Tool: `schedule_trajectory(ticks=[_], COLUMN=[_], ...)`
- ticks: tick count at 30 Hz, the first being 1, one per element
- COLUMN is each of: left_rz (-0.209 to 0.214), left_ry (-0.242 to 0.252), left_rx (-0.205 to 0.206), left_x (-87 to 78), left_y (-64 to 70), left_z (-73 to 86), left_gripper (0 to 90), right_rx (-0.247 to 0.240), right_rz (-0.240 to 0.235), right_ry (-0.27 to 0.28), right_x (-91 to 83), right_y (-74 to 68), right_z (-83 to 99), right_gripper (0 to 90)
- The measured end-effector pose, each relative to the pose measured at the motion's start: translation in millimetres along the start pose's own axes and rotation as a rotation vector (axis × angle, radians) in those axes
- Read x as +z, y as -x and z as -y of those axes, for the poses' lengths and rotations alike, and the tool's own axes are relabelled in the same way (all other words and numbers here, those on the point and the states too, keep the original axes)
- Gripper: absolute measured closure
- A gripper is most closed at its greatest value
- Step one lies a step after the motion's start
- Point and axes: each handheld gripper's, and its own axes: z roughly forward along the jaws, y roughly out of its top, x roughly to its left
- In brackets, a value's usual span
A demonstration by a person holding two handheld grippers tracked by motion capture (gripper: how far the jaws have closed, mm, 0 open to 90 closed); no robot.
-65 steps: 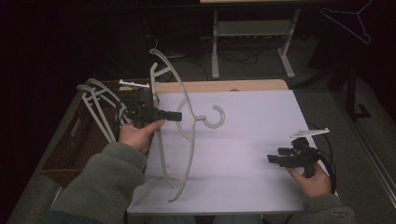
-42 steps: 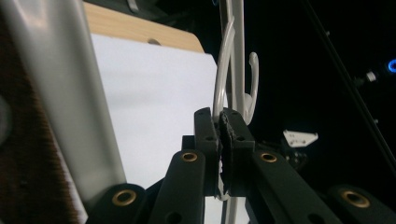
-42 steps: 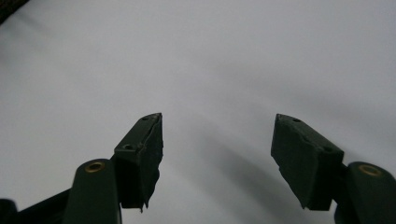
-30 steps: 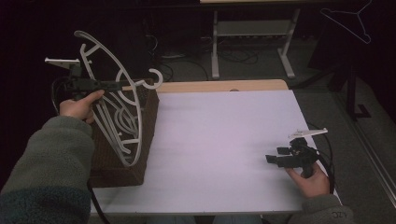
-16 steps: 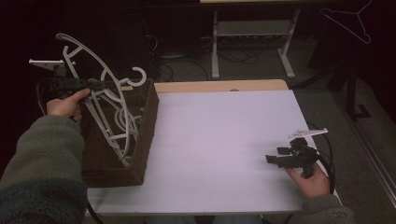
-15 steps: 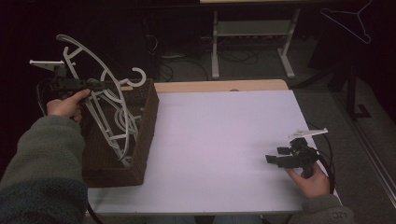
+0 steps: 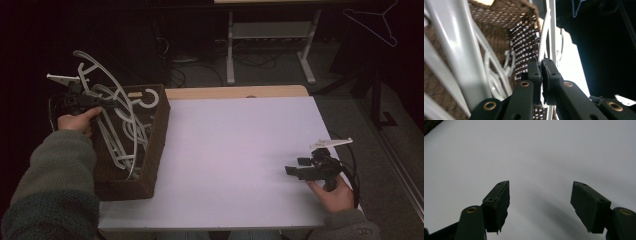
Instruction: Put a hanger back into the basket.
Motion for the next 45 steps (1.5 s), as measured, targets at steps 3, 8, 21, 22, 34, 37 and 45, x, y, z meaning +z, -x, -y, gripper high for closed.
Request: schedule_trajectory(ticks=[3, 8, 21, 22, 34, 37, 45], left_rz=[-0.004, -0.004, -0.017, -0.021, -0.091, -0.084, -0.047], left_ry=[-0.008, -0.026, -0.042, -0.046, -0.046, -0.040, -0.028], left_rx=[-0.004, 0.002, 0.022, 0.025, 0.046, 0.054, 0.118], left_x=[2.6, 7.7, 12.1, 12.2, 5.9, 2.2, -4.9], left_y=[-4.9, -8.8, -12.4, -12.0, -12.0, -9.9, 2.3], left_z=[3.7, 7.6, 15.0, 15.1, 19.3, 20.0, 27.4], left_gripper=[85.9, 85.6, 83.7, 83.3, 64.9, 64.0, 63.2], right_rx=[-0.005, -0.005, -0.014, -0.016, -0.018, -0.015, -0.028], right_rz=[0.002, 0.001, -0.002, -0.002, -0.002, -0.002, -0.003], right_ry=[0.002, -0.003, 0.004, 0.006, 0.004, 0.003, 0.015], right_x=[-0.5, 0.3, -1.0, -1.0, -2.0, -1.6, -2.2], right_y=[-0.3, -1.5, -1.5, -1.5, -4.7, -5.9, -6.3], right_z=[0.2, -0.4, -0.5, -0.6, -1.1, -1.2, -1.9], right_gripper=[30.5, 30.3, 30.1, 30.1, 29.7, 29.3, 28.2])
